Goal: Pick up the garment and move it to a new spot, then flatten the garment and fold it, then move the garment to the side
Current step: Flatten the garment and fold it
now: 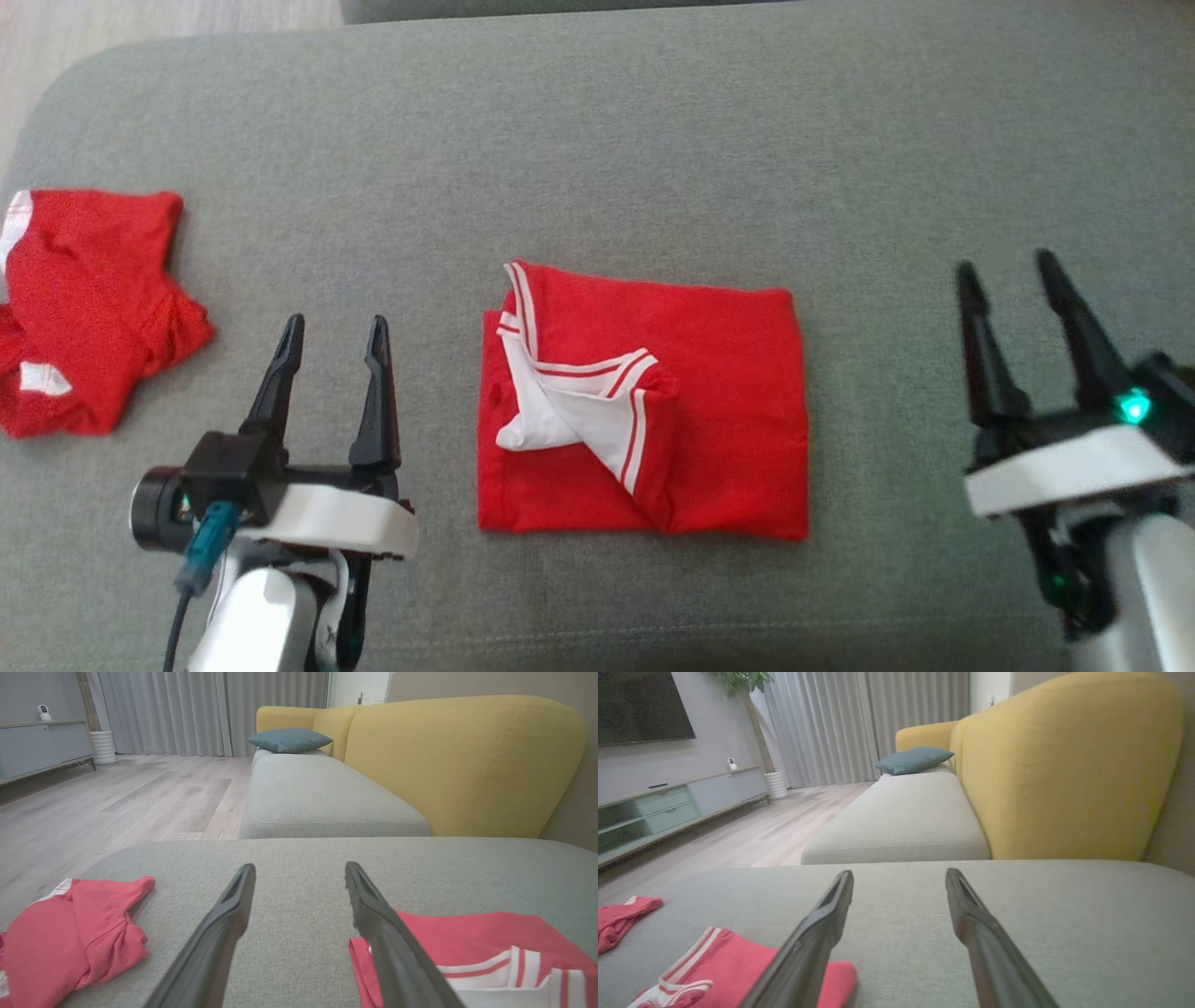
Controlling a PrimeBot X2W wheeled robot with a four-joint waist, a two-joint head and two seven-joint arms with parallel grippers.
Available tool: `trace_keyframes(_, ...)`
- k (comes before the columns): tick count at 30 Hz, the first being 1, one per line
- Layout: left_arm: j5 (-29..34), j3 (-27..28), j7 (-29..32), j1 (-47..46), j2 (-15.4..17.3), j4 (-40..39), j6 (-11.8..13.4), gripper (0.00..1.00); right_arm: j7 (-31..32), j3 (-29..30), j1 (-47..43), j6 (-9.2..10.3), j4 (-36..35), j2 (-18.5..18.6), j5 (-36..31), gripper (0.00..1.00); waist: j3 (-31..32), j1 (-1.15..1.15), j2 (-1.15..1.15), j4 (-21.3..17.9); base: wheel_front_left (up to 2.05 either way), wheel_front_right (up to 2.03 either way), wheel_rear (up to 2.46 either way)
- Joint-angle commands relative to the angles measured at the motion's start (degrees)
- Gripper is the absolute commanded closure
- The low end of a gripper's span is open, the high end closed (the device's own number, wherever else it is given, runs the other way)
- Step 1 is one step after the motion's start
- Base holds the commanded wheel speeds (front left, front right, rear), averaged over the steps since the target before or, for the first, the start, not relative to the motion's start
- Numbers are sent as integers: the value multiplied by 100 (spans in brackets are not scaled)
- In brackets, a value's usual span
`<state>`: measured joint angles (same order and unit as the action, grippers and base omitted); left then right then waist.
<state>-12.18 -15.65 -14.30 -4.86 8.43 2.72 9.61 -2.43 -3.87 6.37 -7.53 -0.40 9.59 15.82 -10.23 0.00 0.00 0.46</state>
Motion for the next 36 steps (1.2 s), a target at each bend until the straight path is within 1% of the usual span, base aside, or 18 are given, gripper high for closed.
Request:
trace_keyframes(1, 59, 253, -70, -93, 96, -197, 37, 0, 38, 3, 31, 4, -317, 2, -78, 0, 18, 0, 0, -35, 0, 0, 0)
trace_keyframes(5, 62, 251, -70, -73, 132, -165, 38, 0, 233, 324, -428, 4, -652, -128, -188, 0, 44, 0, 0, -107, 0, 0, 0)
trace_keyframes(9, 52, 253, -69, -45, 160, -148, 55, 0, 357, 351, -676, 4, -833, -232, -204, 0, 62, 0, 0, -180, 0, 0, 0)
trace_keyframes(14, 47, 235, -44, -31, 189, -141, 70, 0, 417, 325, -731, 4, -928, -287, -174, 0, 64, 0, 0, -213, 0, 0, 0)
trace_keyframes(21, 44, 201, -31, -54, 211, -143, 101, 0, 505, 317, -706, 4, -921, -265, -197, 0, 42, 0, 0, -198, 0, 0, 0)
trace_keyframes(24, 46, 178, -31, -81, 213, -141, 104, 0, 570, 165, -633, 4, -797, -278, -157, 0, 18, 0, 0, -174, 0, 0, 0)
trace_keyframes(25, 46, 169, -31, -97, 212, -141, 103, 0, 600, 47, -594, 4, -715, -290, -127, 45, 5, 0, 0, -160, 0, 0, 0)
trace_keyframes(26, 47, 157, -32, -116, 209, -140, 99, 0, 626, -101, -547, 4, -599, -304, -82, 100, -7, 0, 0, -138, 0, 0, 0)
trace_keyframes(30, 48, 109, -35, -198, 198, -130, 76, 0, 602, -813, -249, 4, 37, -403, 128, 100, -73, 0, 0, -22, 0, 0, 0)
trace_keyframes(35, 50, 56, -42, -278, 173, -103, 56, 0, 396, -1736, 246, 4, 969, -561, 475, 100, -146, 0, 0, 176, 0, 0, 0)
trace_keyframes(36, 50, 56, -42, -278, 173, -103, 56, 0, 396, -1736, 246, 4, 969, -561, 475, 100, -146, 0, 0, 176, 0, 0, 0)
